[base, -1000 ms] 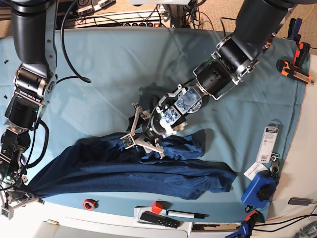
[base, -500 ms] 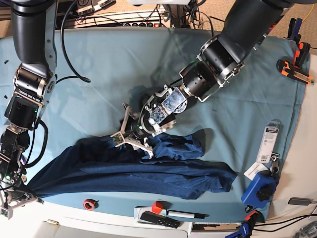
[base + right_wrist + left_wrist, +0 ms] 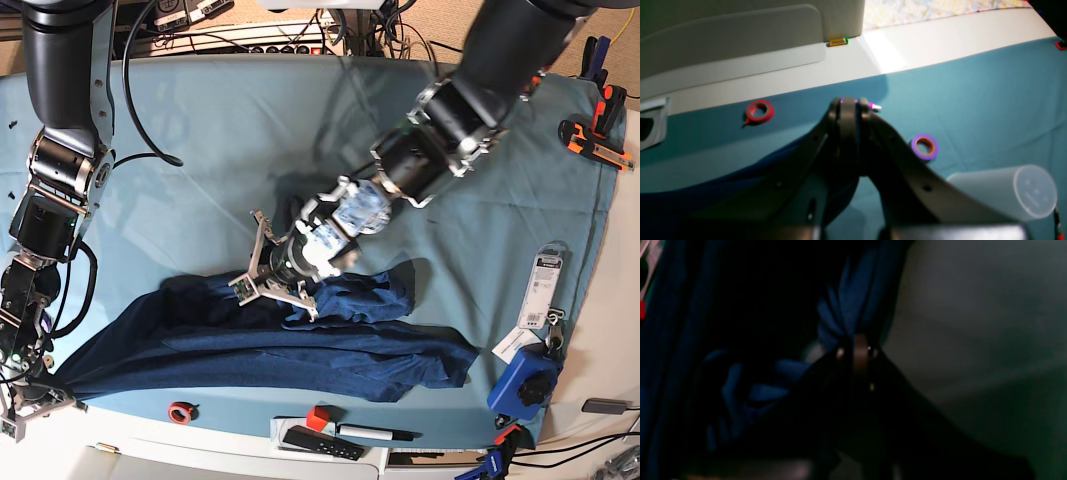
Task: Layout the t-shirt on the table in an organized manner, then fold the t-shirt properly
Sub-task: 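Reach the left gripper over the shirt and grasp its bunched middle, then pull the grasped fabric with the left gripper away from the right gripper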
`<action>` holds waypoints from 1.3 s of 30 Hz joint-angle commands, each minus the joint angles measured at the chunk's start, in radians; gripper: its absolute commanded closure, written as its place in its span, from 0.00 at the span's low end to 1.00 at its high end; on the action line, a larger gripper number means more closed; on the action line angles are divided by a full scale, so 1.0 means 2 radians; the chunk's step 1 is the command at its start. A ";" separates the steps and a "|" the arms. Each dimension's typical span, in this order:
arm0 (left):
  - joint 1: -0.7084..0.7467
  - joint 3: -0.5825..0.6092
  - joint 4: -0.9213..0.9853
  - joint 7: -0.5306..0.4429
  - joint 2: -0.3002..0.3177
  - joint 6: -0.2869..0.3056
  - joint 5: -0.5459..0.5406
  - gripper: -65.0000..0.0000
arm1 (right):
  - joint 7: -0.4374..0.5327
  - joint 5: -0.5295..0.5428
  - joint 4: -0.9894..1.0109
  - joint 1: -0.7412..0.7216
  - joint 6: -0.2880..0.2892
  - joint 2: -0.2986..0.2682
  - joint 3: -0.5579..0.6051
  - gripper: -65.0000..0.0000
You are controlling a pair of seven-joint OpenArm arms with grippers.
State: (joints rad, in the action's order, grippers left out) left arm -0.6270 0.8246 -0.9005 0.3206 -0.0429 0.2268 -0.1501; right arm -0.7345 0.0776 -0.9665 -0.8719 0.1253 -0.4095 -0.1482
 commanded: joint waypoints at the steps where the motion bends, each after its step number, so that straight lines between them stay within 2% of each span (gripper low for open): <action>1: -0.017 -0.002 -0.031 0.001 0.002 0.011 -0.014 1.00 | 0.018 0.001 -0.009 -0.021 -0.002 -0.007 -0.001 1.00; 8: -0.017 -0.002 -0.157 0.091 0.067 0.146 -0.123 1.00 | 0.019 0.000 -0.009 -0.021 -0.002 -0.007 -0.001 1.00; 12: -0.016 -0.002 -0.183 0.162 0.101 0.233 -0.217 1.00 | 0.019 0.000 -0.009 -0.021 -0.002 -0.007 -0.001 1.00; 17: 0.001 -0.002 -0.191 0.292 0.138 0.236 -0.352 1.00 | 0.019 0.000 -0.009 -0.021 -0.002 -0.008 -0.001 1.00; 20: 0.019 -0.002 -0.191 0.378 0.157 0.236 -0.414 1.00 | 0.019 0.000 -0.009 -0.021 -0.002 -0.009 -0.001 1.00; 23: 0.038 -0.002 -0.191 0.443 0.174 0.236 -0.468 1.00 | 0.011 0.000 -0.009 -0.021 -0.002 -0.008 -0.001 1.00; 27: 0.059 -0.002 -0.191 0.478 0.195 0.236 -0.540 1.00 | -0.009 0.000 -0.009 -0.021 -0.001 -0.008 -0.001 1.00; 30: 0.070 -0.002 -0.192 0.507 0.205 0.236 -0.569 1.00 | -0.022 0.000 -0.009 -0.021 0.001 -0.008 -0.001 1.00; 33: 0.077 -0.002 -0.197 0.534 0.212 0.236 -0.569 1.00 | -0.043 0.002 -0.009 -0.019 0.017 -0.008 -0.001 1.00; 39: 0.098 -0.002 -0.236 0.538 0.239 0.236 -0.568 1.00 | -0.048 0.010 -0.011 0.010 0.031 -0.009 -0.001 1.00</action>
State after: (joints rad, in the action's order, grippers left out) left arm -0.4171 0.8234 -1.3628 1.3449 0.4252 0.6941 -1.2957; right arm -0.8787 0.1020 -0.9649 -0.8078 0.1963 -0.4065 -0.1474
